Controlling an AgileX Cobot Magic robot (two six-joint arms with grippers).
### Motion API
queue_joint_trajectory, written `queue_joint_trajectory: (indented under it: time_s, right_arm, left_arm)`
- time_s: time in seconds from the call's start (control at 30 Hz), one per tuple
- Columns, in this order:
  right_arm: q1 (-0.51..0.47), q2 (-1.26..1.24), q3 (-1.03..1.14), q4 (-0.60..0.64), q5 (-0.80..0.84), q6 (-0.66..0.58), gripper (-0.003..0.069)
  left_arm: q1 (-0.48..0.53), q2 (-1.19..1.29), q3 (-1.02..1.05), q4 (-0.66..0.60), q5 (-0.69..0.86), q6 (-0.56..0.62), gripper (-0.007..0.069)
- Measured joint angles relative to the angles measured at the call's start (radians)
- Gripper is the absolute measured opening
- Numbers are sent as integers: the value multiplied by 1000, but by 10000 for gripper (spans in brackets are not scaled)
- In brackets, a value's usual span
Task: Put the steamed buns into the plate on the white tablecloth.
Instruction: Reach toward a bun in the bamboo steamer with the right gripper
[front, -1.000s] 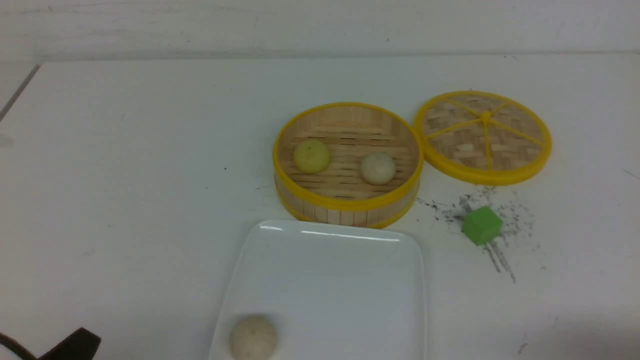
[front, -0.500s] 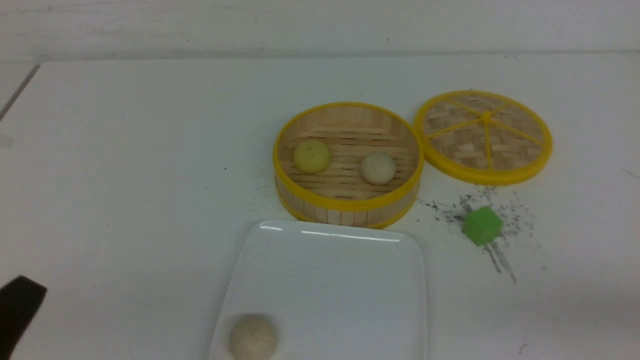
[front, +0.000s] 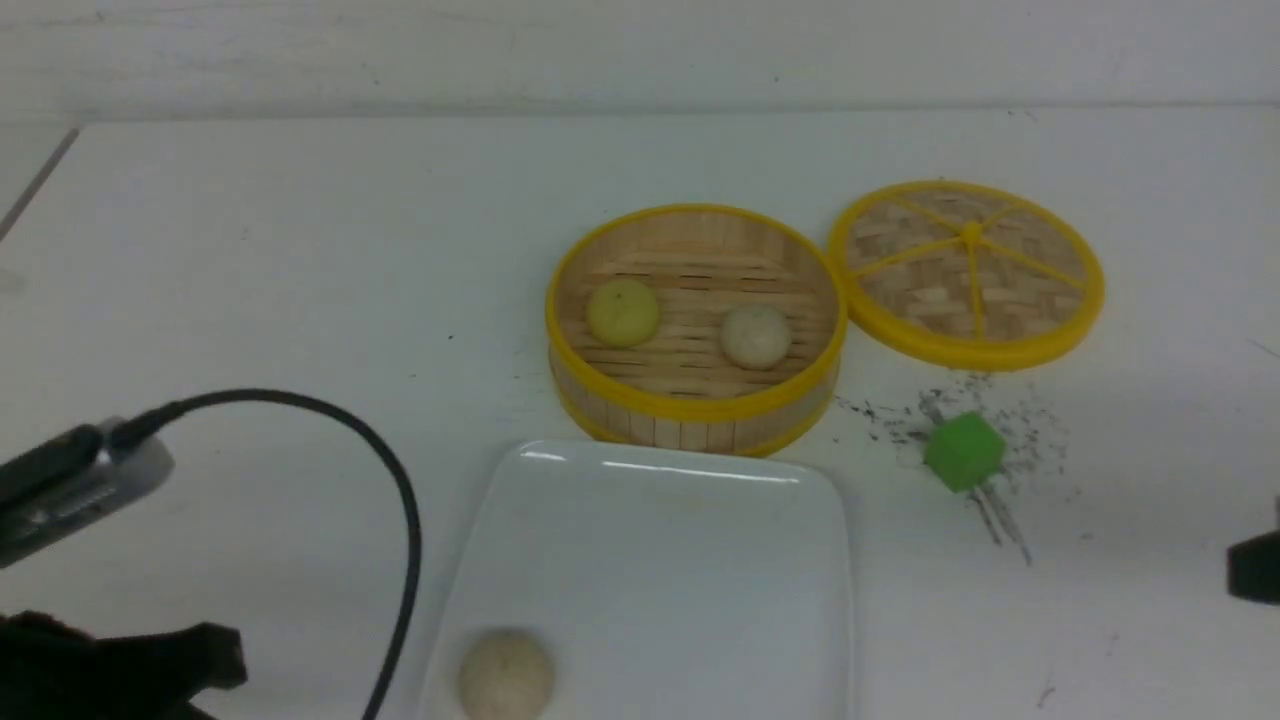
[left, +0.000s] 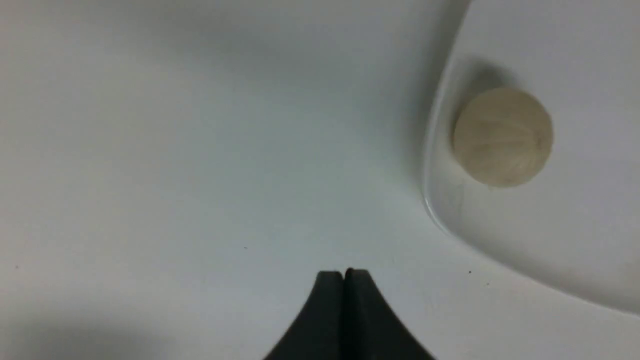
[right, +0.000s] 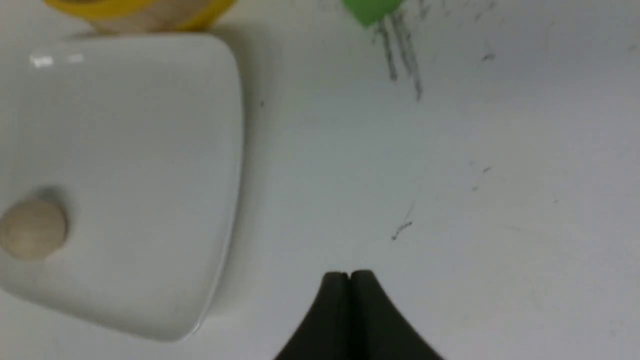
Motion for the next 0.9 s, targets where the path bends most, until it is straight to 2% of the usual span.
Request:
queue_joint_trajectory:
  time_s: [0.13,0.17,0.2,0.23,0.3,0.4,0.5,0.53,0.57,0.6,0.67,0.8,0.9]
  right_arm:
    - [5,177,-77,235,7,-295,57]
    - [9,193,-86,259,7,-325,67]
    - [33,257,-132,345,5,-430,111]
    - [37,274,-145,354,4,-450,118]
    - [103,376,-247,411,-14,-521,197]
    - [164,481,-340,389,-40,-530,256]
    - [249,667,-532,244,-58,-467,316]
    - [253,677,-543,244,-58,-462,318]
    - [292,760,-633,149,-67,-414,332]
    - [292,770,-645,139,-69,-408,334]
    - [333,903,-800,10,-78,-294,349]
    - [362,1029,-957,-188,-77,-150,365]
    - [368,1093,-1021,-300,-78,-73,370]
  left_arm:
    - [0,67,-2,-61,-34,80,16]
    - [0,69,-2,-66,-40,85,17]
    - [0,71,-2,-89,-61,97,25]
    - [0,72,-2,-93,-67,99,26]
    - [0,72,-2,-107,-98,101,41]
    - [0,72,-2,-108,-118,92,61]
    - [0,72,-2,-111,-126,81,120]
    - [0,72,-2,-111,-126,81,125]
    - [0,73,-2,-112,-127,80,160]
    - [0,73,-2,-112,-127,80,169]
    - [0,73,-2,-116,-137,78,234]
    - [0,74,-2,-119,-143,78,311]
    - [0,74,-2,-119,-146,78,334]
